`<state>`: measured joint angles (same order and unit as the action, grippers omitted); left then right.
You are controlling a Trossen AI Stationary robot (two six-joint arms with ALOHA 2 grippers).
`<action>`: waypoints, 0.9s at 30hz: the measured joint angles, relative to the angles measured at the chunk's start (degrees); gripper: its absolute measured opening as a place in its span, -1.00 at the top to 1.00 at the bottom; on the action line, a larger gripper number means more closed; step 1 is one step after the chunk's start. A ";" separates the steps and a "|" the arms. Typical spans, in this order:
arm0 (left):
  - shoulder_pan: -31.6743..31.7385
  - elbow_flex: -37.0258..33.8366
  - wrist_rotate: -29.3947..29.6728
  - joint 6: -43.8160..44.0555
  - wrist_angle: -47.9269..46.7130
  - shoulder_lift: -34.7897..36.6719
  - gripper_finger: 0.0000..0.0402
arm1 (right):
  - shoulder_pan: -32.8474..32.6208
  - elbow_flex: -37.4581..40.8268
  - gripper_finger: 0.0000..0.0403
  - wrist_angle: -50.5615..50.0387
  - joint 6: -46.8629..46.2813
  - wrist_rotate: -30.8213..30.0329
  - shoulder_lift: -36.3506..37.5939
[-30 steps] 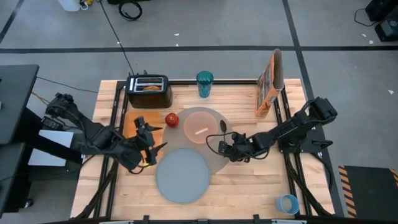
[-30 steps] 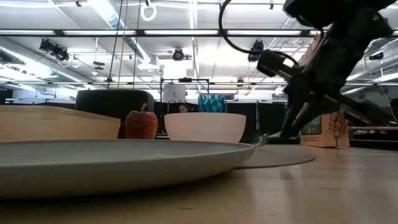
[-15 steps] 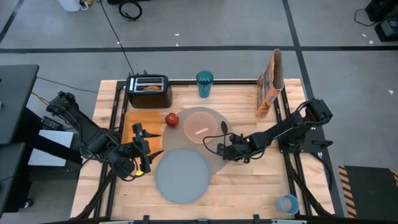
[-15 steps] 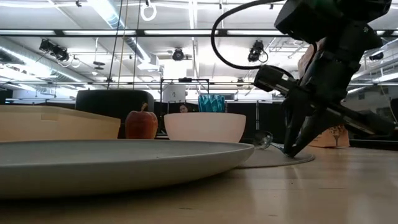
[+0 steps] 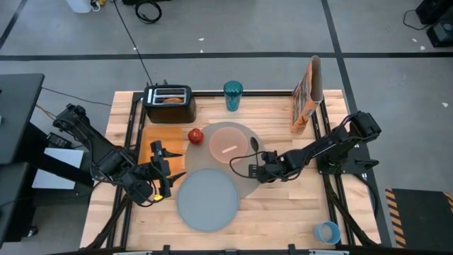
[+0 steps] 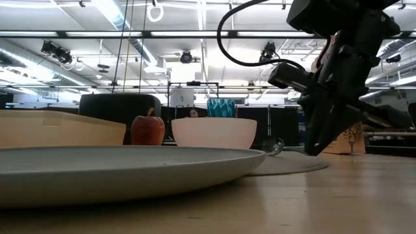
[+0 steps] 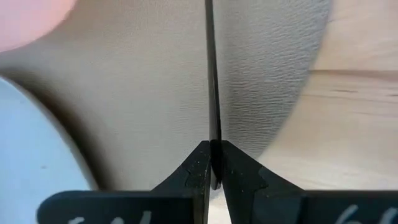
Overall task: Arrange a breakfast setting
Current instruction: Put the black spoon on the gray placemat to the right of the orange bowl, then put the blue cup on the top right of the gray placemat on the table
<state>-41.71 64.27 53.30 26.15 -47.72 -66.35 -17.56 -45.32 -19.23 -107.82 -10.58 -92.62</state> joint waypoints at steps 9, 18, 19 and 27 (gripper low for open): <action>0.00 0.00 0.00 0.01 -0.08 0.00 -0.45 | 0.02 -0.39 0.73 -2.03 0.37 1.75 0.00; 0.00 0.00 0.00 0.07 -0.24 0.00 -0.45 | 0.02 -0.39 0.49 -3.80 0.99 2.29 0.00; 0.00 0.00 0.04 -0.26 -0.24 0.00 -0.45 | 0.02 -0.39 0.46 -4.04 1.11 2.27 0.00; 0.80 0.00 0.63 -2.44 -0.18 -0.02 -0.45 | 0.13 -0.44 0.43 -5.04 4.97 2.40 0.98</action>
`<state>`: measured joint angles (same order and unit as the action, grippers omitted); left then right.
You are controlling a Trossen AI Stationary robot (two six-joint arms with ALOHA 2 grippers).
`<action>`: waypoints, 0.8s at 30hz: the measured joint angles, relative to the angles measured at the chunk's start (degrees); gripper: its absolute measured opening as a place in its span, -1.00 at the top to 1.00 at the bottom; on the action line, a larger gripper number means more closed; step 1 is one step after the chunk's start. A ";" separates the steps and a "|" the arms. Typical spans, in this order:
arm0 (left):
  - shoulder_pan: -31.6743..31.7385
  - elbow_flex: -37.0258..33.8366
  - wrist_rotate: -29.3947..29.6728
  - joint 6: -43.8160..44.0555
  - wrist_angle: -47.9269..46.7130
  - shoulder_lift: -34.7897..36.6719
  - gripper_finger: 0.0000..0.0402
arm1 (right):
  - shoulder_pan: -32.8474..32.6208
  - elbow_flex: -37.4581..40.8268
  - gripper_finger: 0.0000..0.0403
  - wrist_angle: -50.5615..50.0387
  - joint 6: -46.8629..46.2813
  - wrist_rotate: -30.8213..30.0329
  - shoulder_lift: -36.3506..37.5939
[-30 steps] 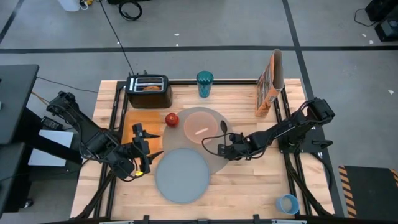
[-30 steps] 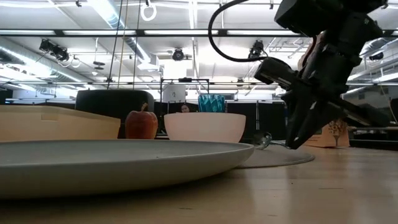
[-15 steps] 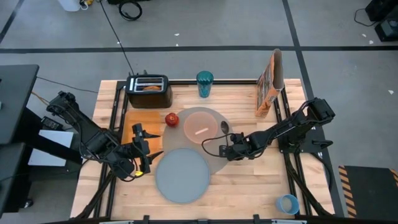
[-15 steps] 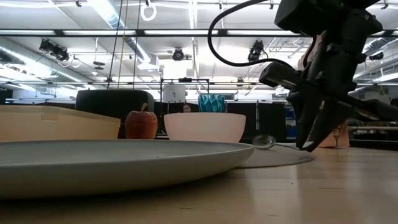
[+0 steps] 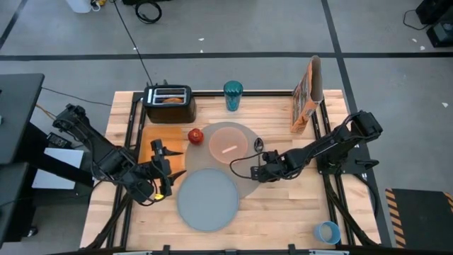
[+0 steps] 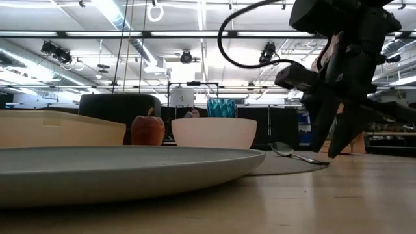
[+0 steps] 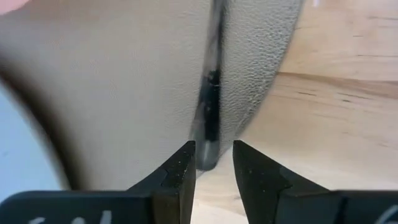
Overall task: Arrange a breakfast setting
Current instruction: Put the blue cup on the top right of the gray placemat on the table
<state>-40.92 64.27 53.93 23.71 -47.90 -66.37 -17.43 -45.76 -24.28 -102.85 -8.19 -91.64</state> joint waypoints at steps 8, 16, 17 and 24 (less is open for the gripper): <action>1.99 0.00 -3.12 -0.07 0.61 0.02 -0.45 | -1.32 0.00 0.50 -0.22 3.98 -3.49 10.00; 0.90 -0.72 -5.86 3.94 1.54 0.02 -0.45 | -10.81 -0.02 0.67 11.01 3.41 -2.30 14.43; 0.49 -1.59 -6.06 3.90 2.56 0.04 -0.45 | -12.52 -0.02 0.70 14.30 2.66 -1.71 13.61; -0.84 -11.32 -9.77 -2.55 19.61 0.01 -0.45 | -22.34 -7.94 0.91 26.70 -6.13 1.65 3.99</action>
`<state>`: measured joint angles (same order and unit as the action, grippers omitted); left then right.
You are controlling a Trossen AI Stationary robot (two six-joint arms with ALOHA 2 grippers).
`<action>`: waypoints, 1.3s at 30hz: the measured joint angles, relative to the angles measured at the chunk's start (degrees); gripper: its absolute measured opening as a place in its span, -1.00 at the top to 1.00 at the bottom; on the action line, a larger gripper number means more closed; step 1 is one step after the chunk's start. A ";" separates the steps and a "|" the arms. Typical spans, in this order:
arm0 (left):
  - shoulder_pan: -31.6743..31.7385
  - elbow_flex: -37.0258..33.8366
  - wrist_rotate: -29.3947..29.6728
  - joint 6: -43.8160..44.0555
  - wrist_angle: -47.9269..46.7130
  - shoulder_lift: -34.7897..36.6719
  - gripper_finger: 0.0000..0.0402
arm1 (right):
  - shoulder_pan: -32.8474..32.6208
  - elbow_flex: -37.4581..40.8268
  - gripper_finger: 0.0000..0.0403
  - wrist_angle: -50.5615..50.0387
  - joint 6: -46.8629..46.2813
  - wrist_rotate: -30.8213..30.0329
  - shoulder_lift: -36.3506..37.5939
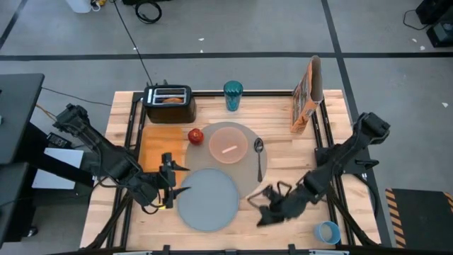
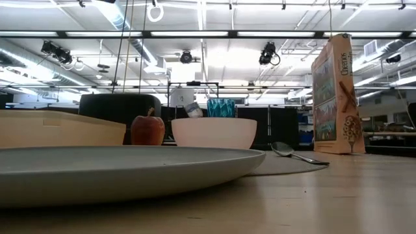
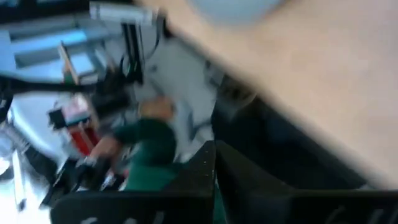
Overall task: Arrange a breakfast setting
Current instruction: Put the blue cup on the top right of the gray placemat on the table
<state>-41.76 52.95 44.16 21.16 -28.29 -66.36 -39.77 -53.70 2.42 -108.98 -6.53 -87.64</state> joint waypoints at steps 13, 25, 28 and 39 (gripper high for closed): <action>0.22 -5.79 -0.58 -6.41 12.72 -0.01 -0.45 | -7.66 -46.98 0.94 -54.37 -12.06 19.68 -17.38; 1.33 -5.79 -0.55 -7.25 12.64 -0.01 -0.45 | -21.17 -51.05 0.45 -83.04 -24.25 13.54 -21.96; 2.35 -5.79 -0.55 -6.99 12.63 -0.01 -0.45 | -22.55 -49.29 0.29 -88.25 -25.02 18.39 -21.78; 3.35 -5.79 -0.66 -6.11 12.59 -0.01 -0.45 | -22.51 -41.20 0.16 -81.81 -24.99 19.56 -20.95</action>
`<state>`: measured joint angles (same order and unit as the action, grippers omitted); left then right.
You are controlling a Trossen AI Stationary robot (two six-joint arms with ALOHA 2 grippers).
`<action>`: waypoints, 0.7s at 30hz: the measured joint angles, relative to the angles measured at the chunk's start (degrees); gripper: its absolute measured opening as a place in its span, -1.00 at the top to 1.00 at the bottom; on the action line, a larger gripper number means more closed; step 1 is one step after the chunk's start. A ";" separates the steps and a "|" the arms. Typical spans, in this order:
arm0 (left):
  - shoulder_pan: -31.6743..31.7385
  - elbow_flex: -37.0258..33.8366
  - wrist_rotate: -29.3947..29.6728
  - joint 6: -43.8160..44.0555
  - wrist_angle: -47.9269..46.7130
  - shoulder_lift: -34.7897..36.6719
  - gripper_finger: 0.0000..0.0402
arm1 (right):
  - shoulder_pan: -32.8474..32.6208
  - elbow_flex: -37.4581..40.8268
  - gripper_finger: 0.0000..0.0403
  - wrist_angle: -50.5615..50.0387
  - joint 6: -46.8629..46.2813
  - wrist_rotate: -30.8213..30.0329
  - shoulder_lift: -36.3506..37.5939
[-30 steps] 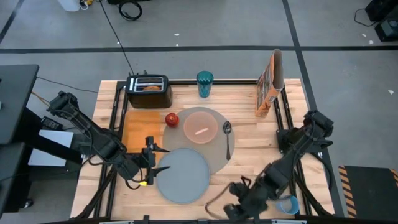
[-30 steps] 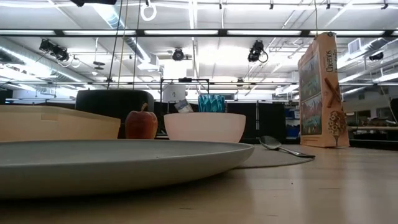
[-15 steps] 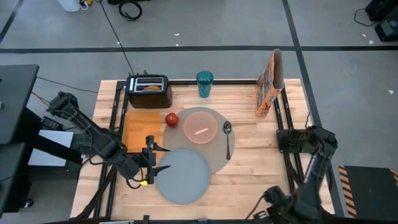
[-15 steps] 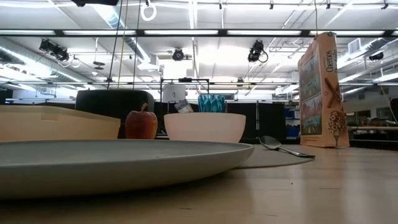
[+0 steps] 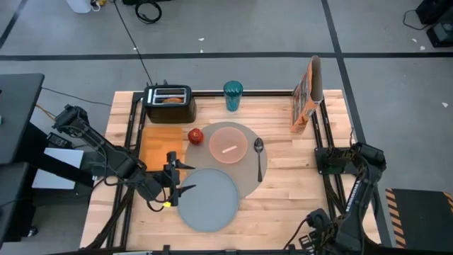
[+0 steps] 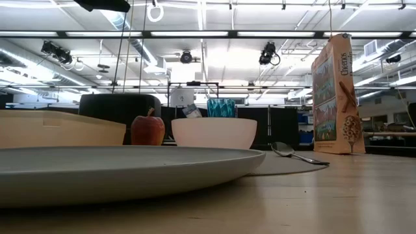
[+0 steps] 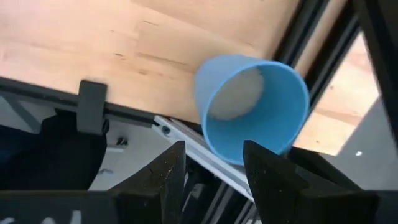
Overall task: Arrange a breakfast setting
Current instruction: Put the blue cup on the top right of the gray placemat on the table
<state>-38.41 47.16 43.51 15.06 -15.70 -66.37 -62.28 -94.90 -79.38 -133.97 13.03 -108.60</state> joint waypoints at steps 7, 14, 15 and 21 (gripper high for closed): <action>-0.05 0.00 -0.66 0.78 0.00 0.00 -0.45 | -0.21 5.46 0.16 5.94 0.59 0.63 0.00; -0.05 0.00 -0.76 0.76 0.00 0.00 -0.45 | -0.39 8.79 0.20 8.99 0.55 2.04 0.00; -0.05 0.00 -0.74 0.76 0.00 0.00 -0.45 | -0.37 9.39 0.21 10.08 0.59 2.04 0.00; -0.05 0.00 -0.76 0.80 0.02 0.00 -0.45 | -0.39 11.68 0.33 12.94 1.27 1.87 0.00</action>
<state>-38.46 47.16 42.74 15.86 -15.68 -66.37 -62.67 -83.21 -66.44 -132.70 14.90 -108.60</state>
